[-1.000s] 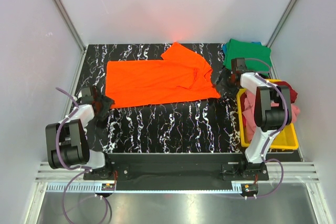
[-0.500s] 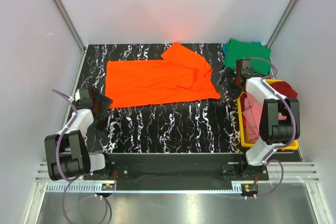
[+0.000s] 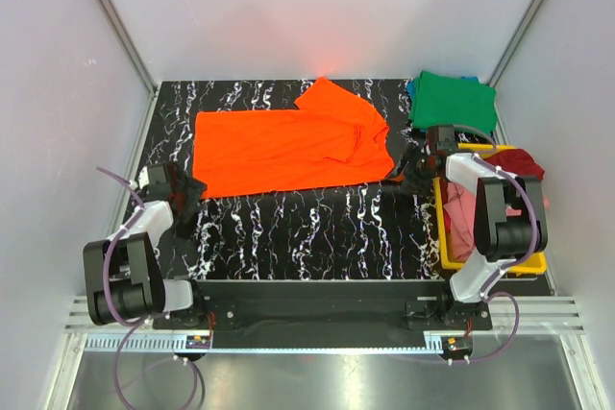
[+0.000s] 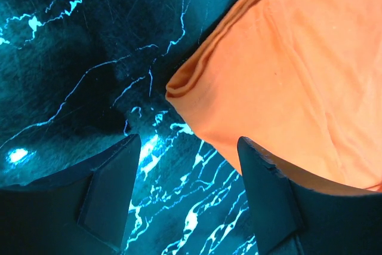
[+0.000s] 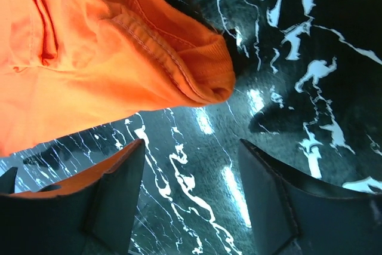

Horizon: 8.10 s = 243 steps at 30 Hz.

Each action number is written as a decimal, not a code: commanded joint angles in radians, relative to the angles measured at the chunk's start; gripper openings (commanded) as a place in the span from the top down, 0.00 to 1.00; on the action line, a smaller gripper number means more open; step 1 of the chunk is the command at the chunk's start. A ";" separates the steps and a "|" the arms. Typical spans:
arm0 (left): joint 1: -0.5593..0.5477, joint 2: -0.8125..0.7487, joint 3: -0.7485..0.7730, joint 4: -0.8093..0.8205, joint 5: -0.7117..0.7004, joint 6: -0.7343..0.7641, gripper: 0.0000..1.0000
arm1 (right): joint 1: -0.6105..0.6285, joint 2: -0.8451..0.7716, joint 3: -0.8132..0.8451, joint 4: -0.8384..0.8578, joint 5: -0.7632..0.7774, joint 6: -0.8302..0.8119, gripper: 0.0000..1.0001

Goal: Fold and stack the t-shirts
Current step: Fold the tshirt

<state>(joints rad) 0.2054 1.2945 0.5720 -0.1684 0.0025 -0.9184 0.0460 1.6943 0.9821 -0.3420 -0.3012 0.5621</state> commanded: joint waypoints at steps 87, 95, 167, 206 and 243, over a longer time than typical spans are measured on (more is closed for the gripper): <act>0.037 -0.301 0.304 -0.503 -0.065 0.487 0.01 | 0.100 0.022 0.564 -0.184 0.243 -0.085 0.24; -0.081 -0.189 0.338 -0.526 -0.053 0.536 0.01 | 0.109 0.491 1.082 -0.227 0.120 -0.237 0.24; -0.057 1.000 1.387 -0.528 0.183 0.501 0.32 | 0.229 0.657 1.331 -0.252 -0.150 -0.212 1.00; -0.083 0.838 1.359 -0.560 0.175 0.483 1.00 | 0.232 0.394 1.015 -0.212 -0.052 -0.321 1.00; -0.058 0.488 0.822 -0.508 0.001 0.517 0.84 | 0.232 -0.436 -0.219 0.147 0.267 -0.006 1.00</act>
<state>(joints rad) 0.1421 1.8690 1.4208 -0.6895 0.0750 -0.3958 0.2691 1.3163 0.8318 -0.2745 -0.0906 0.4477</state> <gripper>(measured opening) 0.130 0.010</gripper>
